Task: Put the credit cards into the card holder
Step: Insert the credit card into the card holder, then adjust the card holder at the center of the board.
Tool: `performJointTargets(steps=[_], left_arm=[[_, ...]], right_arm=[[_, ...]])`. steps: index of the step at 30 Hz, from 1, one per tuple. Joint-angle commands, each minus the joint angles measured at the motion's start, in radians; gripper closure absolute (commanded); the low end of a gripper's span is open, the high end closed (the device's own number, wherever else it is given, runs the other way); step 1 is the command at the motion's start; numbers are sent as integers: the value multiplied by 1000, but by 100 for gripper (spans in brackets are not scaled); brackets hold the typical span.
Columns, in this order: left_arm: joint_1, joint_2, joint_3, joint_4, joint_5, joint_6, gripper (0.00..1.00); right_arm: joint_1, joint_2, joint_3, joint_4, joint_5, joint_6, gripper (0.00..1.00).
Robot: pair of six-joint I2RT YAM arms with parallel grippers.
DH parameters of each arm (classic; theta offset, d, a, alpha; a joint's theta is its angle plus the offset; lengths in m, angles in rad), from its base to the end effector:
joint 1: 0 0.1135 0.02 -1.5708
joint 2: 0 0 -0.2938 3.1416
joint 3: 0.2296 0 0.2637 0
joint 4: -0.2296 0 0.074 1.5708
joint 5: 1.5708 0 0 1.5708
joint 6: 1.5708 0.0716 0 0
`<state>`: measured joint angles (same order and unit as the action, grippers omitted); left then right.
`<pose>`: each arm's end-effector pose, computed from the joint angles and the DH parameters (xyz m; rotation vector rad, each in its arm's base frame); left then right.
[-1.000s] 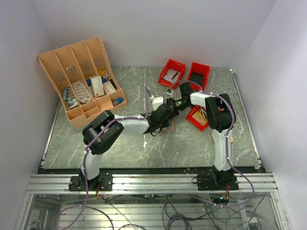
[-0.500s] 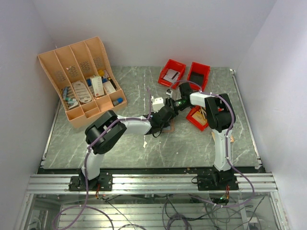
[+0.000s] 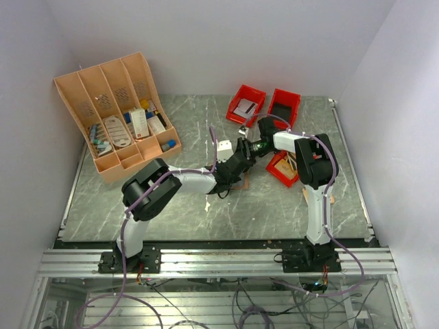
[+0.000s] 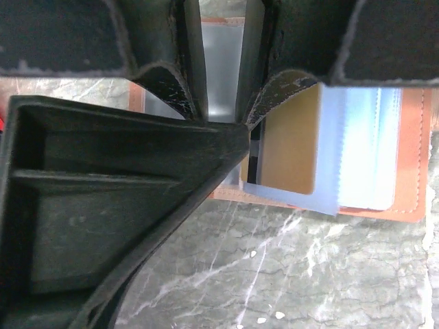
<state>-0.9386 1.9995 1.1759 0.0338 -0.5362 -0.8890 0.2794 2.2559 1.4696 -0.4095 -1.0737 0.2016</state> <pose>0.2990 -0.3463 0.1369 -0.1974 2.2425 -0.3538 0.4338 0.1899 0.1010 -0.3935 2.5800 1.6162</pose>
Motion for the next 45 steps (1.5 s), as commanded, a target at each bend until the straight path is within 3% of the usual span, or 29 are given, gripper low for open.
performJointTargets(steps=[1, 17, 23, 27, 30, 35, 45], left_arm=[[4, -43, -30, 9, -85, -13, 65], [11, -165, -91, 48, -95, 58, 63], [34, -215, -87, -25, -19, 166, 62], [105, -244, -152, 10, 128, 216, 62], [181, -257, -208, 58, 255, 243, 61], [247, -242, -215, 64, 381, 284, 51], [280, -192, -224, 59, 478, 291, 55]], right_arm=[[-22, -30, -8, -11, 33, -43, 55], [-30, -77, -28, -8, 40, -77, 58], [-29, -88, -41, 1, 82, -82, 88], [-24, -96, -43, -9, 122, -95, 100], [-12, -100, -44, -16, 148, -104, 100], [15, -106, -35, -32, 212, -119, 100], [57, -130, -38, -42, 289, -127, 100]])
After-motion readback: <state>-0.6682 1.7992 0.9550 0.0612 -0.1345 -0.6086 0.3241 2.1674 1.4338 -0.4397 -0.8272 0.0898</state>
